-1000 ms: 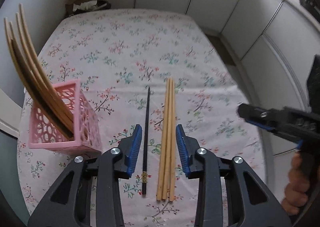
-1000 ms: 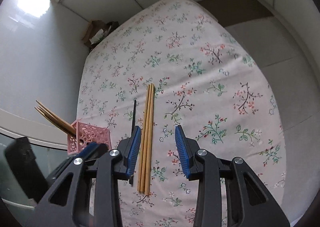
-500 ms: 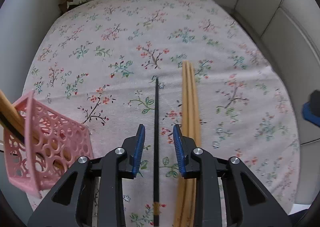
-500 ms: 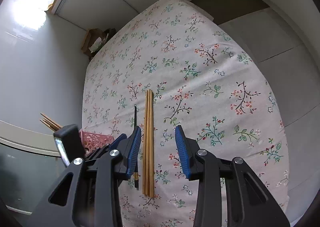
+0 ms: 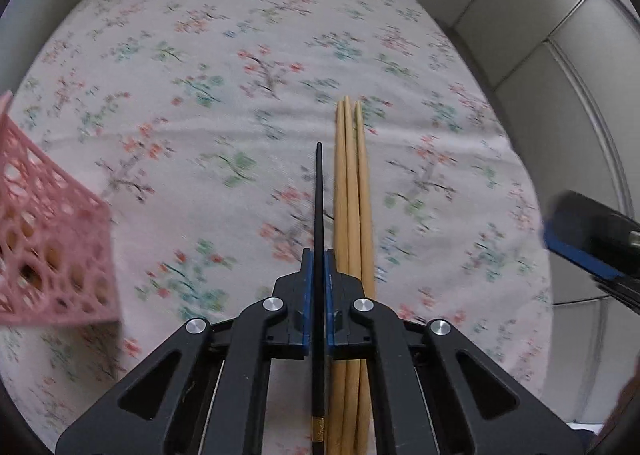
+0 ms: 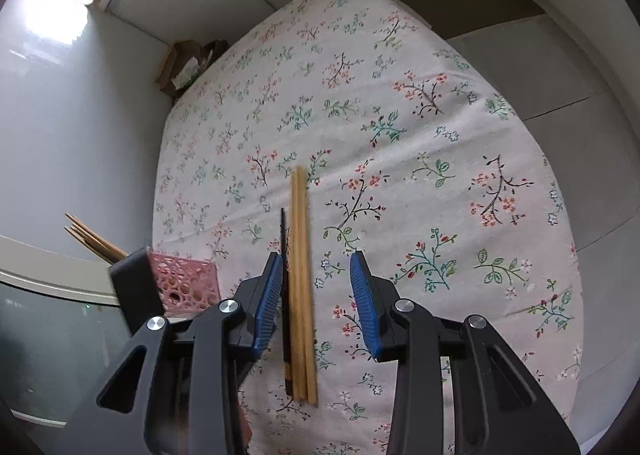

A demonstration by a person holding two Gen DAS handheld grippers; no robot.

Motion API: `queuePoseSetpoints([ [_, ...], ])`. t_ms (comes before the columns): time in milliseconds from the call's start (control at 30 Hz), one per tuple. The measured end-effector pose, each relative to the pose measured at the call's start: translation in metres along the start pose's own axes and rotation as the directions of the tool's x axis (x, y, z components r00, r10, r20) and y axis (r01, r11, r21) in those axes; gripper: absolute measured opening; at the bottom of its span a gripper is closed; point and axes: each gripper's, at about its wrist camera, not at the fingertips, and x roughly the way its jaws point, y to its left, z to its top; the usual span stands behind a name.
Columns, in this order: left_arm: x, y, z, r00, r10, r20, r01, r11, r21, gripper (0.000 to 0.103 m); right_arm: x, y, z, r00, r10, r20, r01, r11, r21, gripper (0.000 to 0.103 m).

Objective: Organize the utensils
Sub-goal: 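Close the right tool on a wooden chopstick and lift it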

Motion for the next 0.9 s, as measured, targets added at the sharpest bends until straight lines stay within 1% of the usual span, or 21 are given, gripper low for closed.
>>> queuePoseSetpoints([
  [33, -0.002, -0.004, -0.001, 1.0, -0.005, 0.002, 0.005, 1.0, -0.001, 0.004, 0.004, 0.002, 0.0, 1.0, -0.007, -0.011, 0.007, 1.0, -0.017, 0.035],
  [100, -0.011, -0.008, 0.0, 0.999, 0.009, 0.035, -0.01, 1.0, 0.011, 0.004, 0.015, 0.007, -0.001, 0.999, -0.033, -0.044, 0.03, 0.998, -0.058, 0.034],
  [167, -0.024, -0.007, 0.003, 0.998, -0.006, 0.069, 0.006, 1.0, 0.003, 0.004, 0.023, 0.007, -0.002, 0.997, -0.053, -0.06, 0.048, 0.996, -0.076, 0.028],
  [200, -0.029, -0.006, 0.003, 0.997, -0.012, 0.08, 0.013, 1.0, -0.002, 0.004, 0.028, 0.006, -0.002, 0.996, -0.051, -0.071, 0.045, 0.996, -0.079, 0.027],
  [267, -0.042, -0.006, 0.004, 0.993, -0.028, 0.117, 0.028, 1.0, 0.0, 0.004, 0.036, 0.006, -0.002, 0.994, -0.057, -0.091, 0.05, 0.996, -0.077, 0.023],
  [467, -0.074, -0.003, 0.003, 0.976, -0.059, 0.209, 0.056, 0.998, 0.022, 0.004, 0.063, 0.017, -0.001, 0.987, -0.114, -0.113, 0.099, 0.987, -0.13, 0.02],
  [567, -0.091, 0.0, 0.001, 0.967, -0.073, 0.243, 0.067, 0.997, 0.033, 0.004, 0.075, 0.023, -0.001, 0.979, -0.167, -0.113, 0.146, 0.974, -0.174, 0.02],
  [667, -0.104, 0.003, -0.001, 0.96, -0.081, 0.269, 0.074, 0.997, 0.038, 0.004, 0.088, 0.023, -0.002, 0.974, -0.193, -0.12, 0.17, 0.968, -0.182, 0.019],
  [733, -0.11, 0.005, 0.0, 0.955, -0.087, 0.284, 0.079, 0.996, 0.039, 0.004, 0.089, 0.027, -0.001, 0.973, -0.208, -0.102, 0.184, 0.962, -0.204, 0.017],
  [800, -0.114, 0.007, 0.0, 0.952, -0.084, 0.295, 0.075, 0.996, 0.041, 0.004, 0.091, 0.034, -0.002, 0.966, -0.24, -0.09, 0.213, 0.947, -0.241, 0.015],
  [900, -0.121, 0.011, -0.002, 0.948, -0.094, 0.305, 0.086, 0.996, 0.038, 0.004, 0.095, 0.047, -0.007, 0.949, -0.309, -0.061, 0.277, 0.91, -0.307, 0.014],
])
